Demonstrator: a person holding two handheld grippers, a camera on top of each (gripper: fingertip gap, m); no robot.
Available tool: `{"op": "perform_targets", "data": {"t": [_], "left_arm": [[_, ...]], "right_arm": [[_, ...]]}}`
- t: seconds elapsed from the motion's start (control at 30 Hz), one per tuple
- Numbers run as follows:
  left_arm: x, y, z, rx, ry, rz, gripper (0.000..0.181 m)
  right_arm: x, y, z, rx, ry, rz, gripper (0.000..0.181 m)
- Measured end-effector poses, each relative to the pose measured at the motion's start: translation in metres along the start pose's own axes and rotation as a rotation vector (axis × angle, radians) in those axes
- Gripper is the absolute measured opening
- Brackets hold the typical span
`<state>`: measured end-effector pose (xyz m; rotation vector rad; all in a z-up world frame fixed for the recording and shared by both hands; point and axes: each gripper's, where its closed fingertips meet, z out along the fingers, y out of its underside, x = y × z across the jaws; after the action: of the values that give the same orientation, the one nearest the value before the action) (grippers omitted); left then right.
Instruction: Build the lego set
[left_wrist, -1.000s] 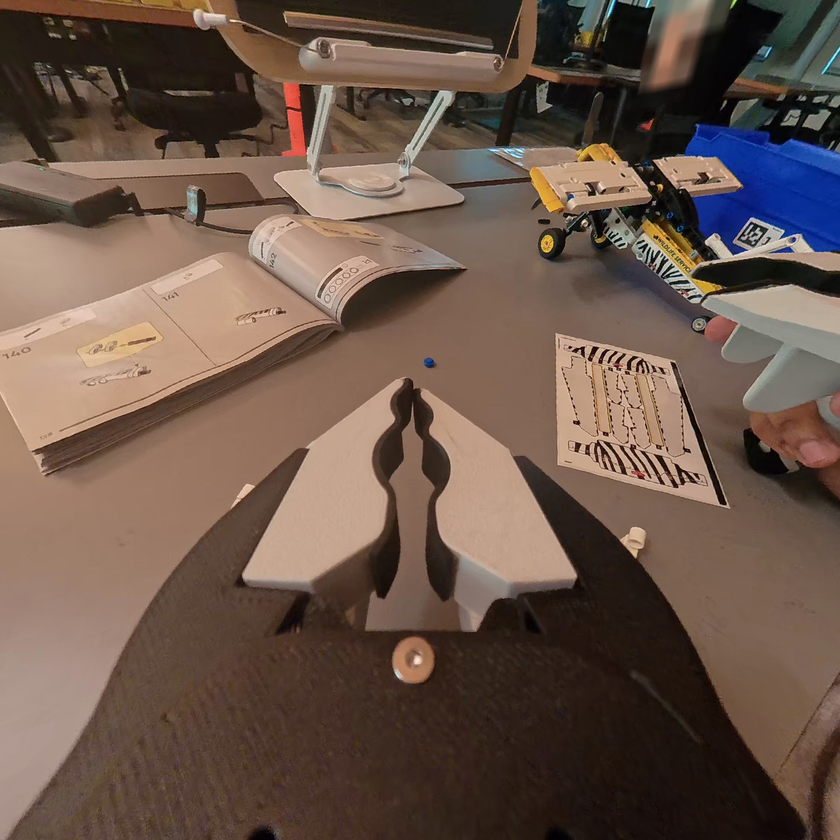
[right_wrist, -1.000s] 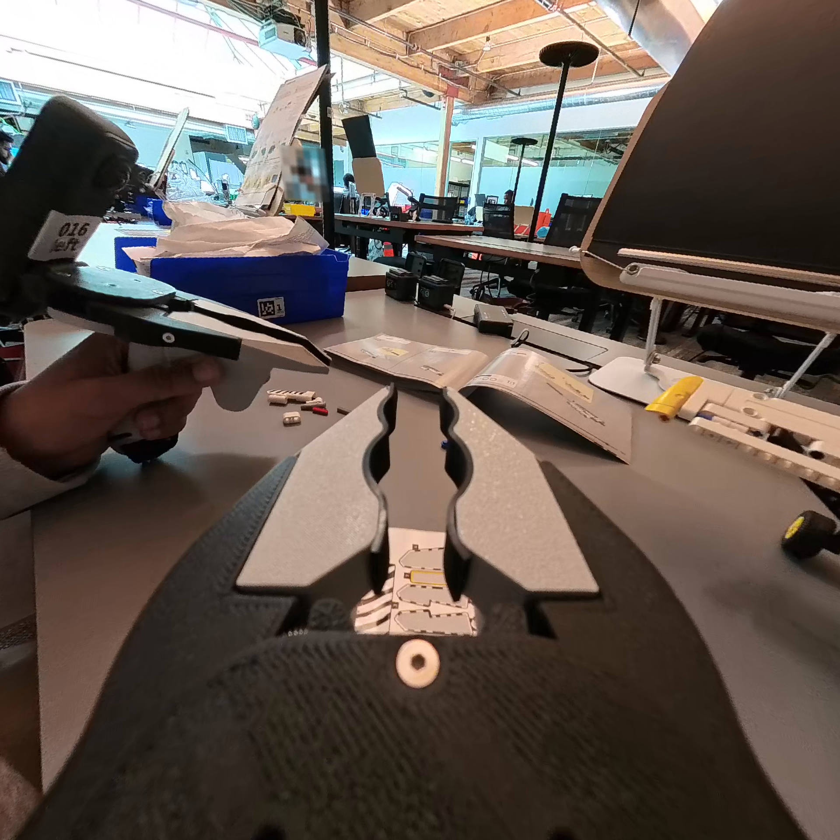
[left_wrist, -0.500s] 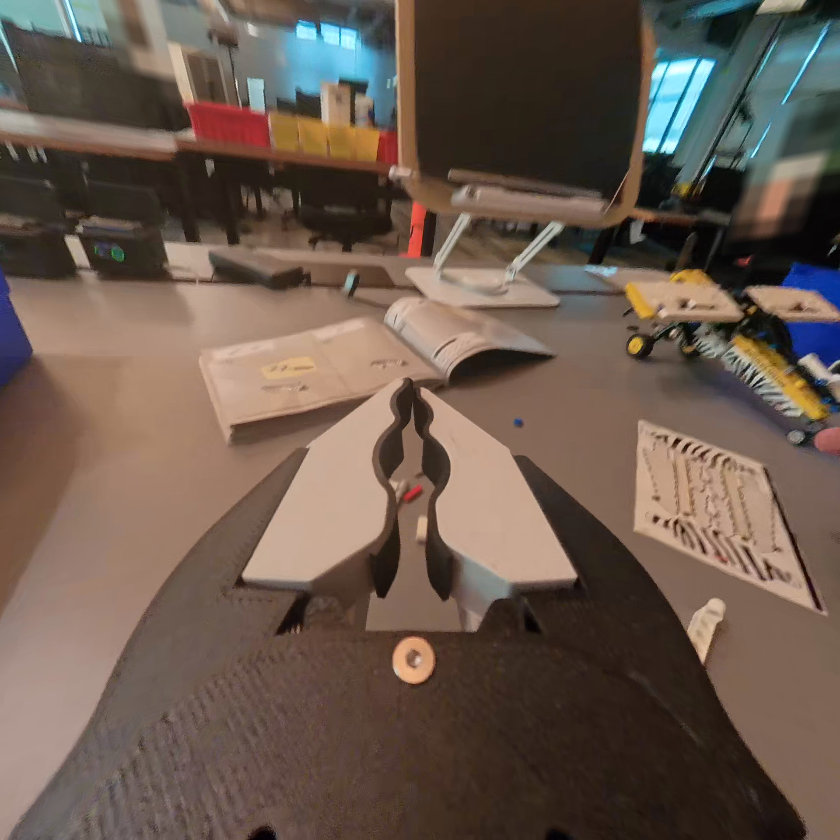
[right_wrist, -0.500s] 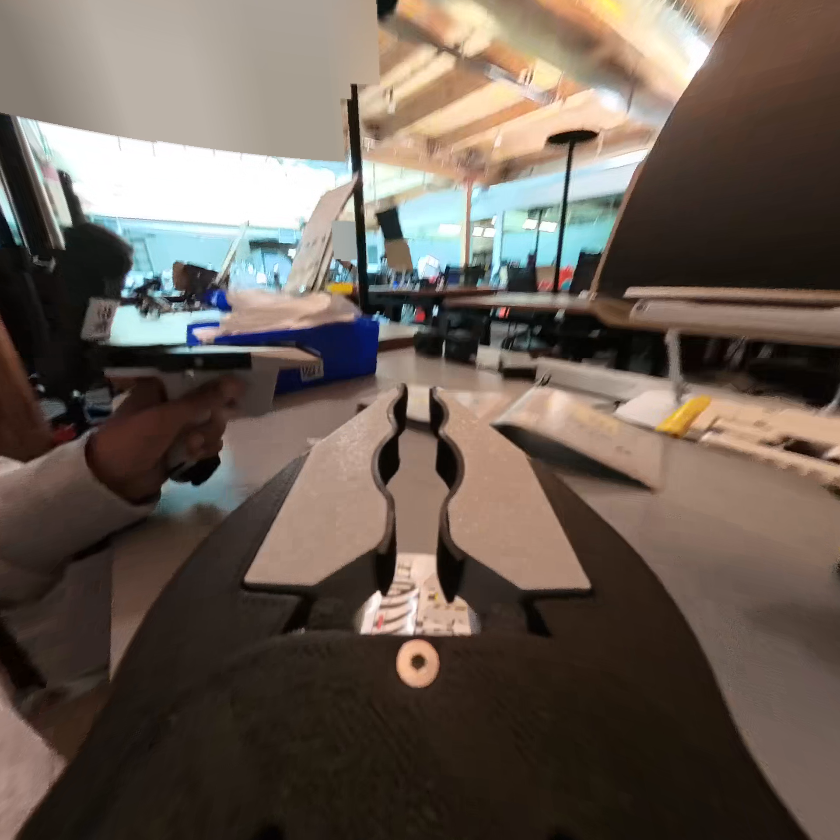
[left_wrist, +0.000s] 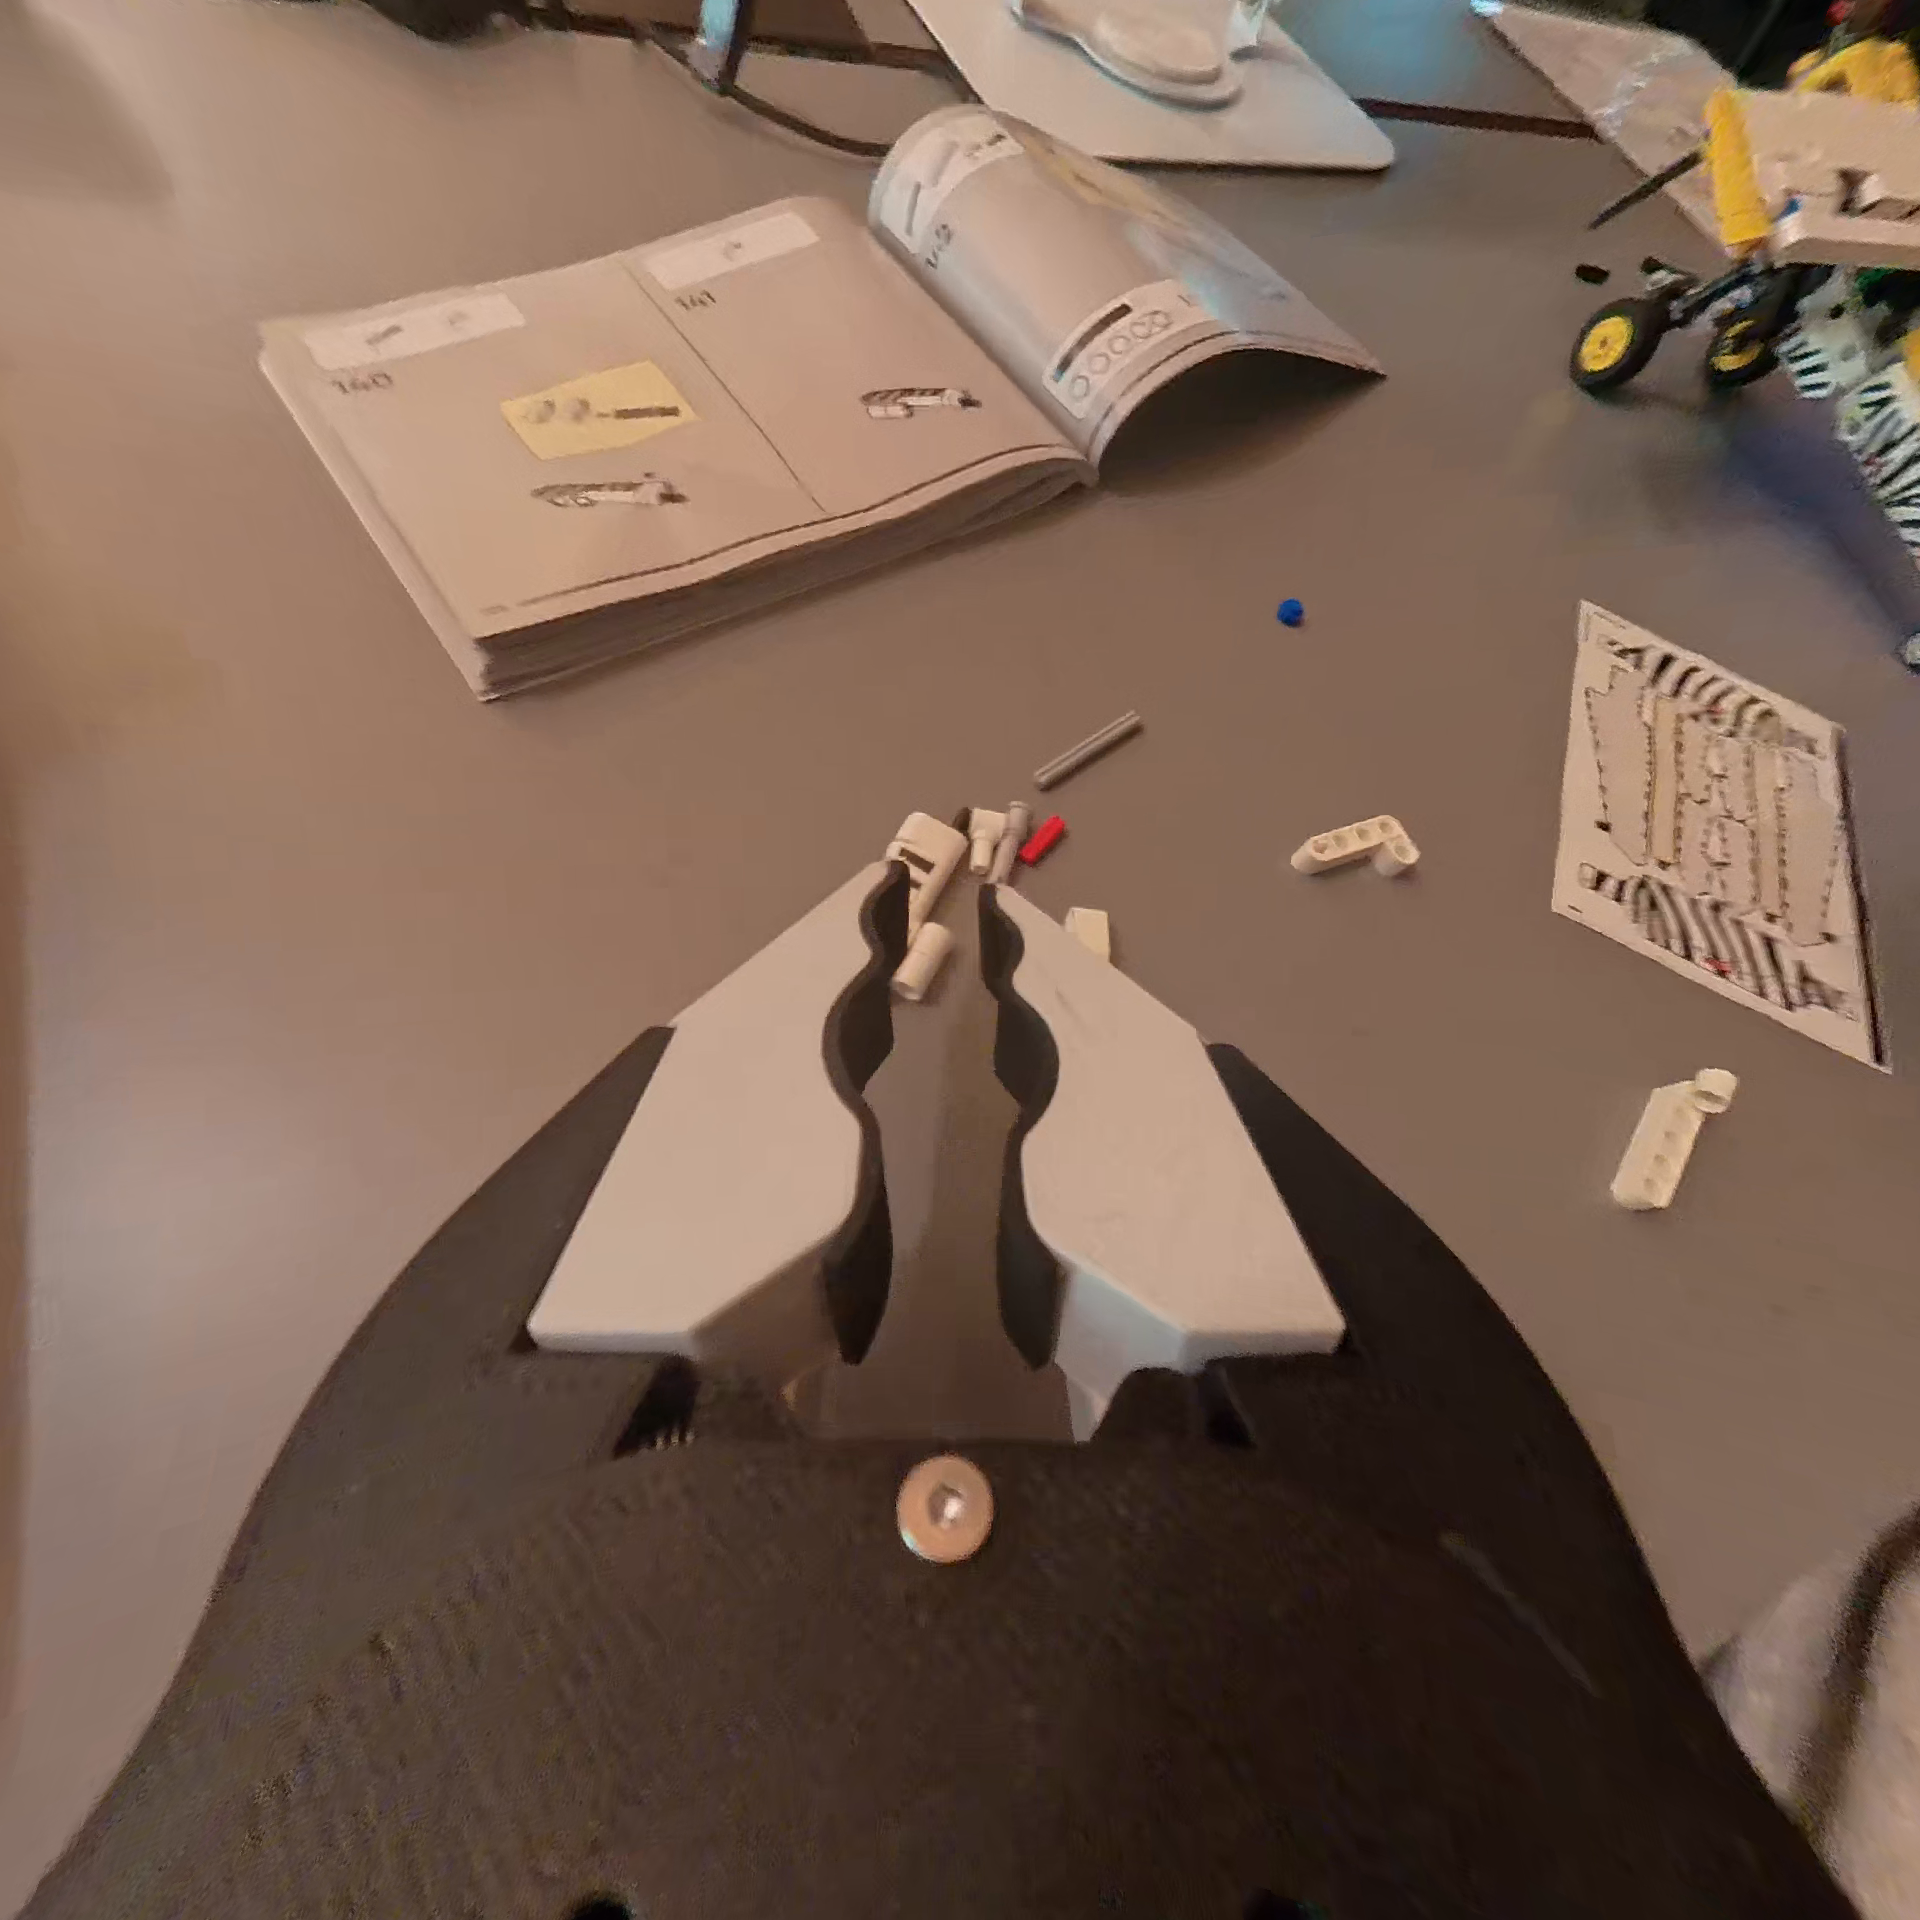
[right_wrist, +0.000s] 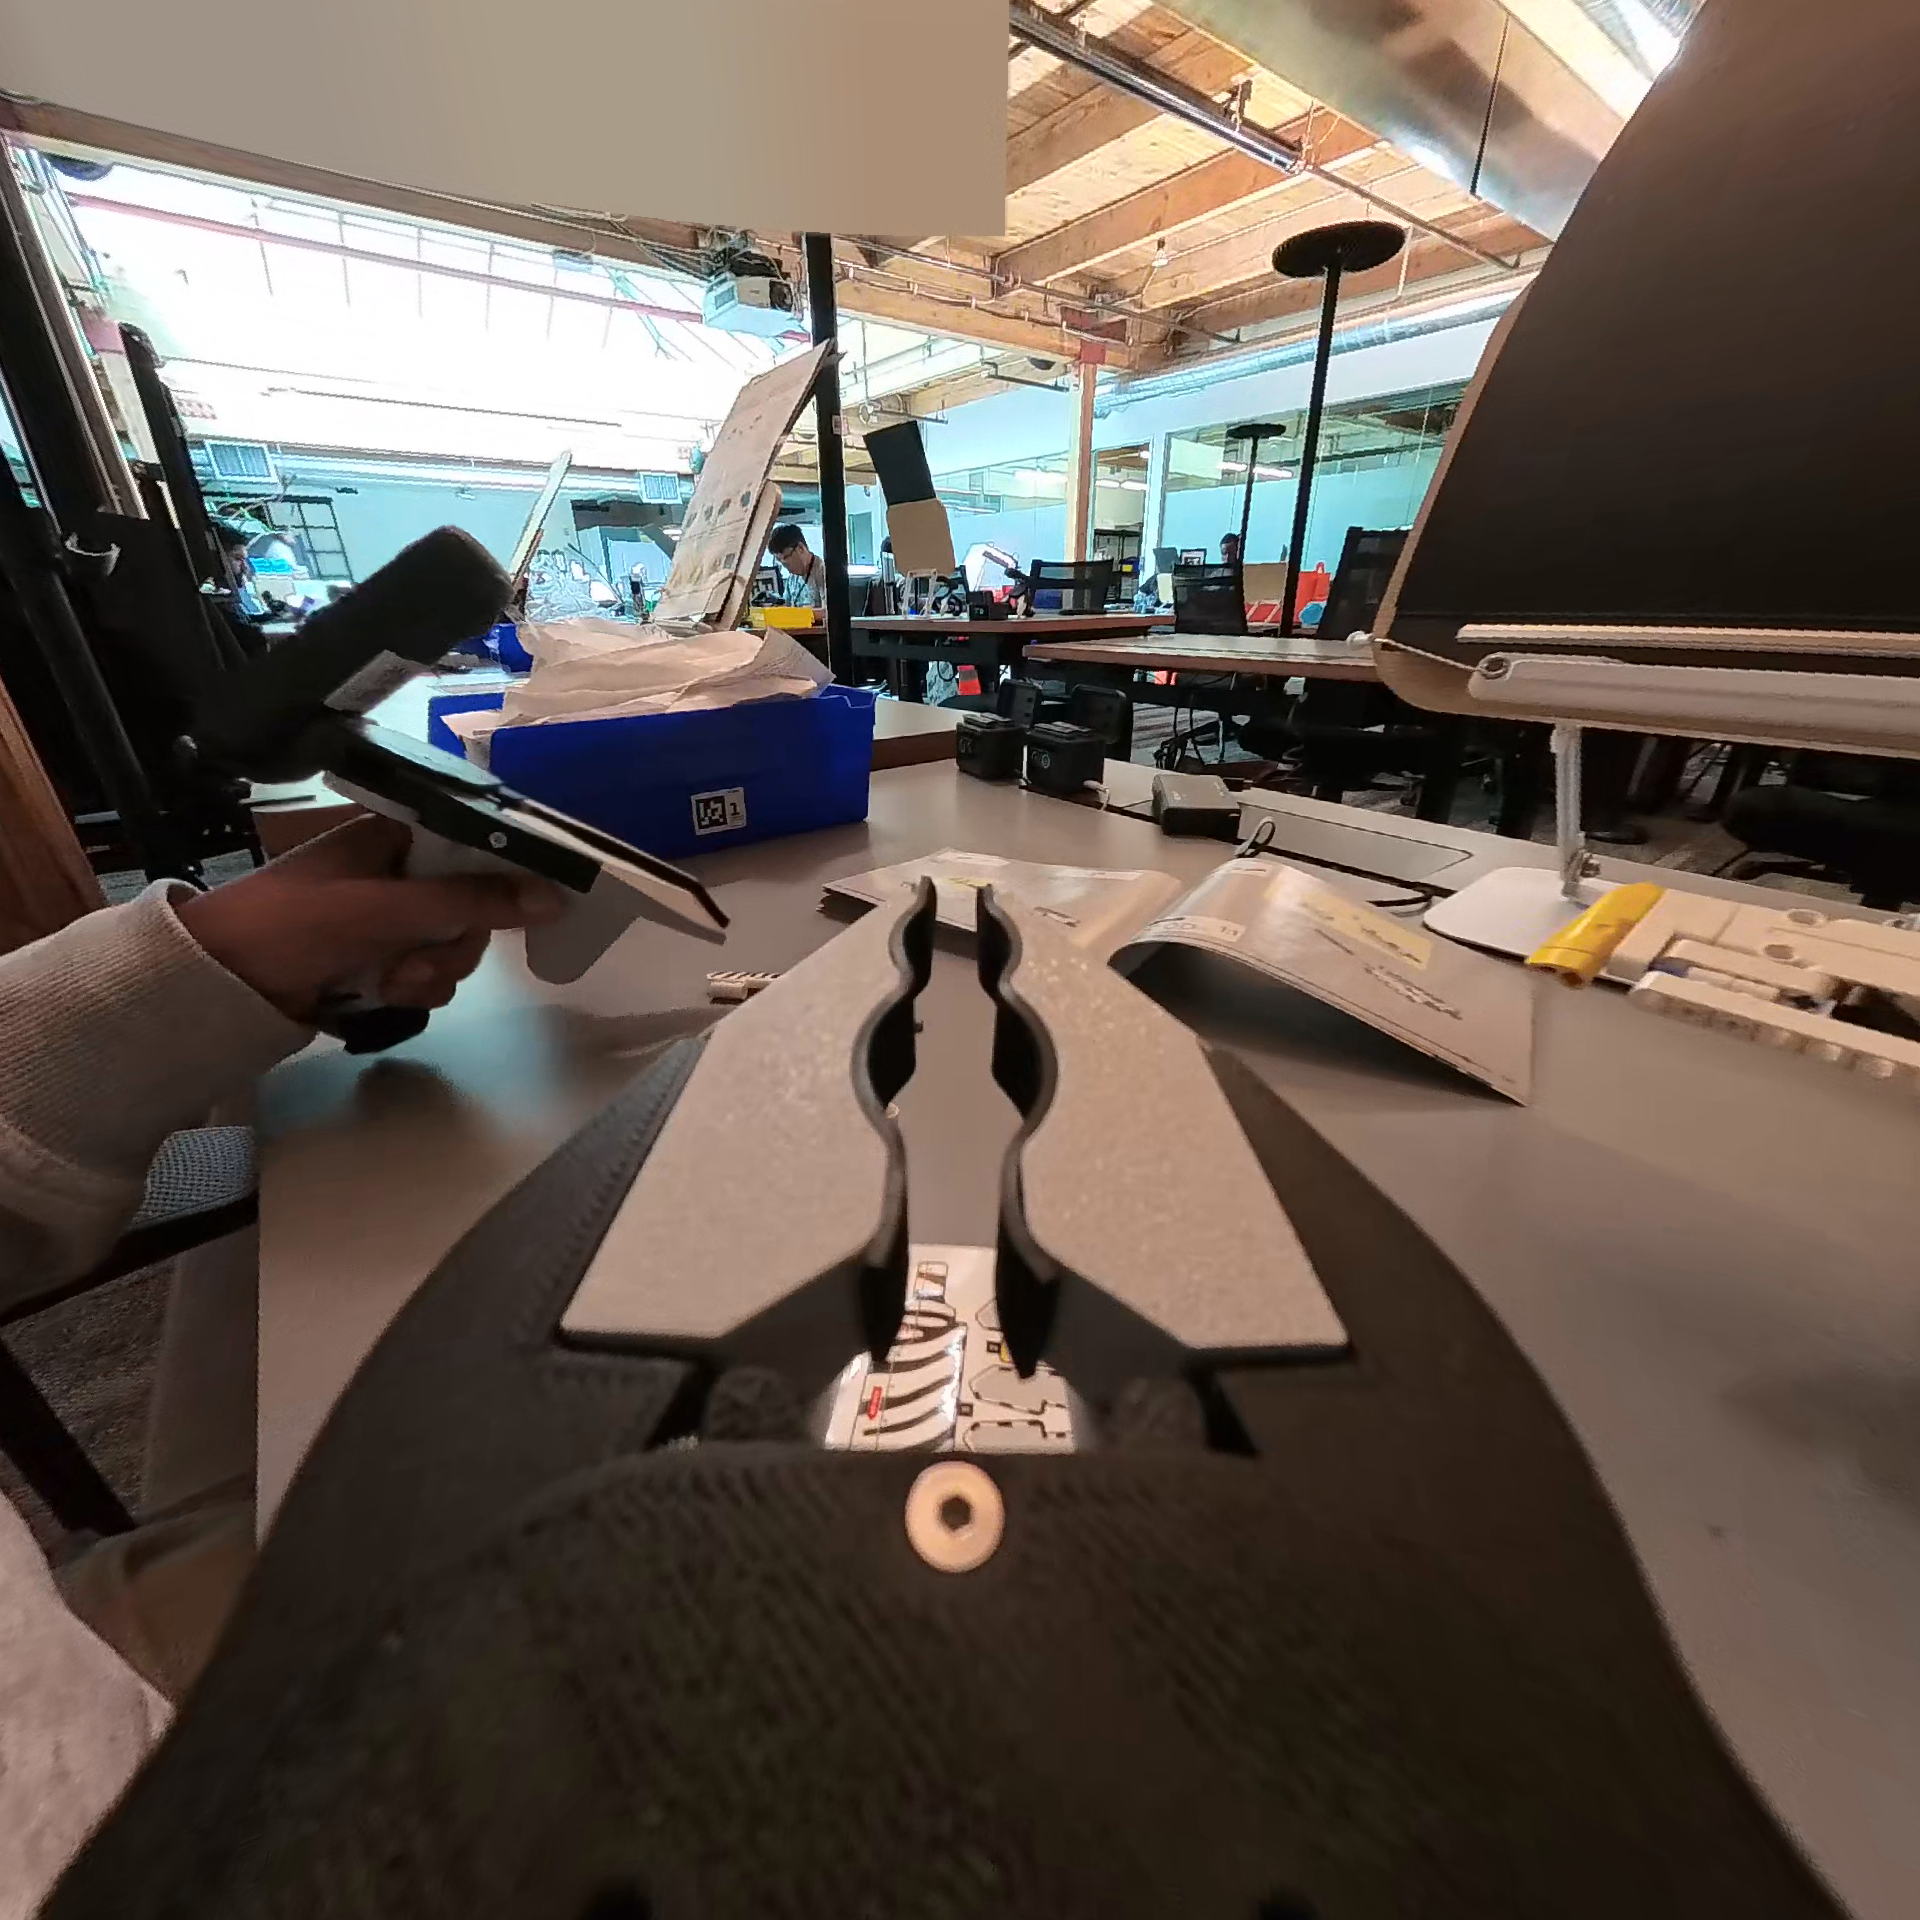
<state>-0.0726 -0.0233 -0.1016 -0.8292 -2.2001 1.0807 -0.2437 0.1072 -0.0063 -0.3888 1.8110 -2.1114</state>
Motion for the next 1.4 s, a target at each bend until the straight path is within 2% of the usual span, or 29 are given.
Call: {"op": "perform_targets", "data": {"t": [0.1, 0.13, 0.17, 0.27, 0.43, 0.63, 0.8, 0.93, 1.03, 1.1, 1.17, 1.27, 1.4], "left_arm": [[0.008, -0.001, 0.009, -0.010, 0.041, -0.012, 0.013], [0.009, -0.001, 0.013, -0.028, 0.041, 0.000, 0.010], [0.008, 0.001, 0.017, -0.056, 0.019, 0.011, 0.000], [0.001, 0.011, 0.029, -0.152, -0.048, 0.053, 0.000], [0.003, 0.010, 0.033, -0.159, -0.047, 0.051, 0.000], [0.007, 0.015, 0.039, -0.202, -0.008, 0.043, 0.013], [0.009, 0.013, 0.040, -0.196, 0.005, 0.048, 0.003], [0.018, -0.005, 0.028, -0.074, 0.031, 0.066, 0.003], [0.060, -0.027, 0.005, 0.066, 0.212, 0.141, 0.003], [0.096, -0.034, -0.014, 0.160, 0.315, 0.251, 0.002], [0.127, -0.025, -0.028, 0.194, 0.370, 0.381, 0.003], [0.172, 0.005, -0.042, 0.173, 0.493, 0.518, 0.002], [0.197, 0.025, -0.051, 0.176, 0.530, 0.596, 0.002]], "right_arm": [[0.000, 0.001, 0.002, -0.008, 0.001, -0.008, 0.006], [0.000, 0.002, 0.002, -0.011, 0.001, -0.011, 0.006], [-0.001, 0.002, 0.003, -0.014, 0.000, -0.016, 0.006], [-0.003, 0.003, 0.003, -0.018, 0.000, -0.033, 0.006], [-0.003, 0.004, 0.004, -0.021, 0.008, -0.052, 0.006], [-0.004, 0.005, 0.004, -0.025, 0.006, -0.061, 0.006], [-0.005, 0.005, 0.004, -0.025, 0.005, -0.063, 0.006], [-0.004, 0.004, 0.004, -0.024, 0.009, -0.063, 0.006], [-0.004, 0.005, 0.003, -0.029, 0.009, -0.064, 0.007], [-0.012, 0.012, 0.003, -0.109, -0.035, 0.013, 0.010], [-0.036, 0.023, 0.002, -0.233, -0.167, 0.142, 0.026], [-0.065, 0.037, -0.002, -0.400, -0.303, 0.262, 0.041], [-0.081, 0.046, -0.010, -0.502, -0.400, 0.414, 0.029]]}}
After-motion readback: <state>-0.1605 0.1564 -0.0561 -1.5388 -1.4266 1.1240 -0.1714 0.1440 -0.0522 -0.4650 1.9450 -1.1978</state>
